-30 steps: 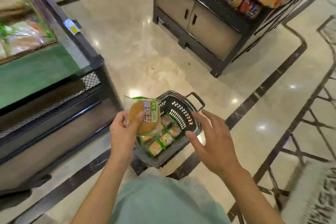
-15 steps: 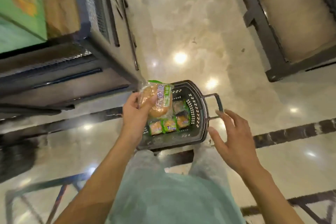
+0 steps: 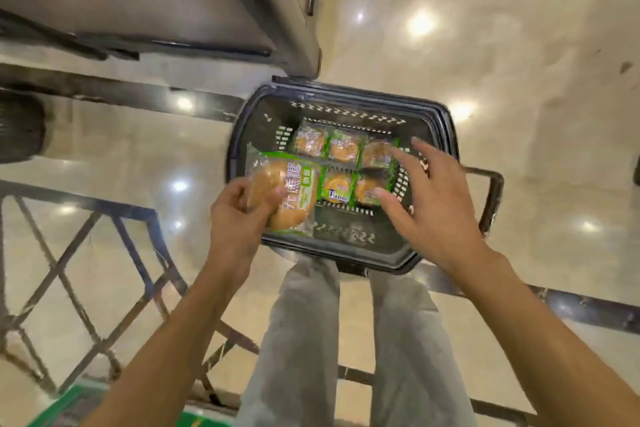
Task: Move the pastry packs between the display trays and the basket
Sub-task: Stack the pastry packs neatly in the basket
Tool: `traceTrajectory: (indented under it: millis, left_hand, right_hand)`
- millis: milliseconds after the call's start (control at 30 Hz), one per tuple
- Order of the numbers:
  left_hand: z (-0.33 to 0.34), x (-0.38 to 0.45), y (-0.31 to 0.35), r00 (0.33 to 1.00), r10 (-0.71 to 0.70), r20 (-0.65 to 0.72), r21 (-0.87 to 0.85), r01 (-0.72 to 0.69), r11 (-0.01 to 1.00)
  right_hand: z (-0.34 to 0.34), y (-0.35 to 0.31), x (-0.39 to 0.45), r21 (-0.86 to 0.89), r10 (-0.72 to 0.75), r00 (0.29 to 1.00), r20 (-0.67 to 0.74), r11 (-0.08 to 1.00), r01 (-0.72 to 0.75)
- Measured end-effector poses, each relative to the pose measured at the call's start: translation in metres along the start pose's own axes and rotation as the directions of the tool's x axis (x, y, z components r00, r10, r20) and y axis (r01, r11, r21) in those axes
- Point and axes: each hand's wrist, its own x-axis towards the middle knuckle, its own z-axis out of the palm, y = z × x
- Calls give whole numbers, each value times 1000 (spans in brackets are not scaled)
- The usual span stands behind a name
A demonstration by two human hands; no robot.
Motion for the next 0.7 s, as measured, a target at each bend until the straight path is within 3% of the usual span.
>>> traceTrajectory:
  millis: [200, 367, 500, 567, 633, 700]
  left_hand:
    - [59, 144, -116, 977, 33, 212, 158, -68, 985]
    - [111, 251, -177, 920, 47, 389, 387, -209, 898]
    - [167, 311, -197, 799, 5, 601, 612, -465, 640]
    - [192, 332, -198, 774, -86, 627, 686, -497, 531]
    - [210, 347, -202, 735, -139, 663, 689, -527, 498]
    - [221, 363, -216, 713, -150, 685, 709, -604, 365]
  right_hand:
    - [140, 70, 99, -144, -113, 988, -108, 985, 97]
    - [186, 111, 160, -280, -141, 971, -194, 956, 83]
    - [201, 125, 167, -381, -208, 939, -273, 920, 93]
    - [208, 128, 169, -408, -239, 916, -322, 908, 94]
    - [213, 130, 172, -412, -265, 889, -373, 906, 97]
    - [216, 130, 173, -408, -278, 873, -401, 907, 101]
